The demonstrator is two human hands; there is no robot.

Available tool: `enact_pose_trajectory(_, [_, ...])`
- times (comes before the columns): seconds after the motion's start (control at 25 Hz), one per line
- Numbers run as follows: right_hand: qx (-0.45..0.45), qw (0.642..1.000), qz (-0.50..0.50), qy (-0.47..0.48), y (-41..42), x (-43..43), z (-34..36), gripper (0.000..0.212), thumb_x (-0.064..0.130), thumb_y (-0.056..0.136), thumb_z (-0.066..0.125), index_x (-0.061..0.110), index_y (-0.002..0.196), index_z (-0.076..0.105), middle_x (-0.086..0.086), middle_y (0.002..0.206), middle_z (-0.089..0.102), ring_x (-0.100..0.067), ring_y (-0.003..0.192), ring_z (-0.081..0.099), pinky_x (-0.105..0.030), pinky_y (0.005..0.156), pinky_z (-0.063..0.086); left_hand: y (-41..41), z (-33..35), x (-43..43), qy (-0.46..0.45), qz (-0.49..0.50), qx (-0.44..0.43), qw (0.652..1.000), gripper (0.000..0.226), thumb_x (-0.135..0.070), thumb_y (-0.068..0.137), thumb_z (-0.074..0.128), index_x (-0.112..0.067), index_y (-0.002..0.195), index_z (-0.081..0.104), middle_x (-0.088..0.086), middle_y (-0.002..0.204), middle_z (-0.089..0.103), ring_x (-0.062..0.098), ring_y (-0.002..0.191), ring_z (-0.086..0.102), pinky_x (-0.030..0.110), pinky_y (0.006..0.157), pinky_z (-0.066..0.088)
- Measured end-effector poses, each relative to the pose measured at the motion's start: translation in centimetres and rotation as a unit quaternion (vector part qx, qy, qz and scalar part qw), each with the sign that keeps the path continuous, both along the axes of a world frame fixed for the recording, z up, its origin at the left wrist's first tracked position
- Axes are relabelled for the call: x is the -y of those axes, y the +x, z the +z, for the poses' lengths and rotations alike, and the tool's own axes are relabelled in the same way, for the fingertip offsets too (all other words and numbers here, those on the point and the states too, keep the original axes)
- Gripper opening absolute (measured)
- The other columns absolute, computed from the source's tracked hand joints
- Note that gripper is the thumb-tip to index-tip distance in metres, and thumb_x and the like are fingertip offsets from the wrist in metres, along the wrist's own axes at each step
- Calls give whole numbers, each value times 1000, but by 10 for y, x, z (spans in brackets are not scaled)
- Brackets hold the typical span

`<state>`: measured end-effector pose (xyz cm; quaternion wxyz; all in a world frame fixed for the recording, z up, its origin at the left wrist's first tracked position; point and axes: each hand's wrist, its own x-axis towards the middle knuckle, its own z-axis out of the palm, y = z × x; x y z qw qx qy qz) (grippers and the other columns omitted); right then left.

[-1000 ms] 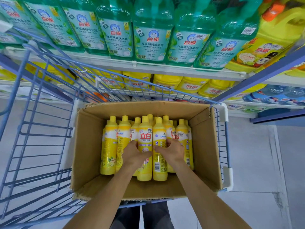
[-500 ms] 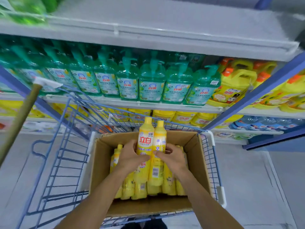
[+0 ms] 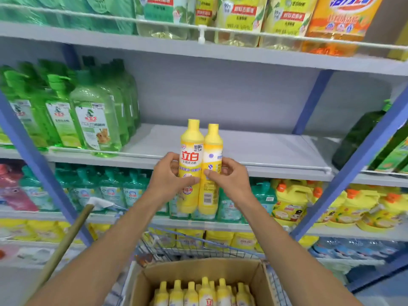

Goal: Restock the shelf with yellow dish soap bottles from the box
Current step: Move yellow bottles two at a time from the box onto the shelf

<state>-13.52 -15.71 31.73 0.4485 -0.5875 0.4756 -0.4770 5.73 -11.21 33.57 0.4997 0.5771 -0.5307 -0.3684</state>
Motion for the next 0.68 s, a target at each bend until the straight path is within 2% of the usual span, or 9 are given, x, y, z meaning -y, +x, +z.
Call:
enact_pose_trajectory(0.12, [21, 999, 8, -34, 8, 42, 35, 52, 18, 73, 90, 15, 120, 68, 3, 107, 77, -13, 98, 74, -37, 83, 62, 7, 37, 38, -38, 4, 18, 999, 63, -15, 61, 95, -15, 112, 58, 1, 104, 72, 17, 93, 72, 37, 76, 62])
enact_pose_trajectory(0.28, [37, 997, 16, -73, 16, 95, 59, 52, 16, 72, 90, 13, 120, 68, 3, 108, 77, -13, 99, 73, -34, 84, 61, 15, 60, 88, -68, 32, 24, 997, 67, -16, 59, 96, -15, 113, 57, 0, 106, 70, 16, 98, 69, 36, 80, 61])
enact_pose_trajectory(0.48, [55, 996, 25, -71, 29, 134, 55, 52, 10, 76, 87, 10, 124, 66, 1, 113, 75, -7, 100, 72, -24, 84, 59, 22, 48, 128, -86, 60, 46, 993, 68, -18, 58, 97, -15, 113, 57, -4, 107, 68, 13, 99, 66, 33, 82, 58])
enact_pose_trajectory(0.68, [53, 996, 24, -62, 36, 146, 36, 53, 4, 78, 84, 10, 126, 64, -3, 117, 73, -9, 106, 70, -32, 94, 58, 23, 34, 149, -96, 69, 64, 991, 64, -16, 62, 95, -17, 113, 56, -6, 105, 67, 4, 94, 63, 24, 79, 54])
